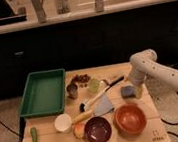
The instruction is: Wipe purple bowl with sponge
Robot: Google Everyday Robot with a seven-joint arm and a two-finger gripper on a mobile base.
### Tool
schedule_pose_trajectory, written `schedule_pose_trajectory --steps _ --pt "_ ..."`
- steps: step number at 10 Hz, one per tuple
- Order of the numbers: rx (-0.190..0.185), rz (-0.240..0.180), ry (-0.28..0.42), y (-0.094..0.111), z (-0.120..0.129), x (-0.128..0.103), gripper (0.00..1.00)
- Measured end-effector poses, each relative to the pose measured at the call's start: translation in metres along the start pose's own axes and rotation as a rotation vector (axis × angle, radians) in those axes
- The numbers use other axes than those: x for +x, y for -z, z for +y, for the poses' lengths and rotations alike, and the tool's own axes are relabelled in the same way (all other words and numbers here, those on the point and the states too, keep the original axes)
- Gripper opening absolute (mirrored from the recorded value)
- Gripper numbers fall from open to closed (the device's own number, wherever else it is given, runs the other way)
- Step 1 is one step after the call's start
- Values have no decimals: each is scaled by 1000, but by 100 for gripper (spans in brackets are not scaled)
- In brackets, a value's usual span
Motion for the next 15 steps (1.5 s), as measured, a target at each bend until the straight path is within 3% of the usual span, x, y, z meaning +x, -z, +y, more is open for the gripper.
schedule_pose_trajectory --steps 4,7,11,12,15 --pt "-34 1 -110 -21 3 4 29" --pt "-46 -1 -119 -25 3 3 2" --pt "-47 -11 -88 -22 1 11 0" --pt "-45 -13 -39 -16 0 20 0" --pt "-40 -32 79 0 -10 18 0"
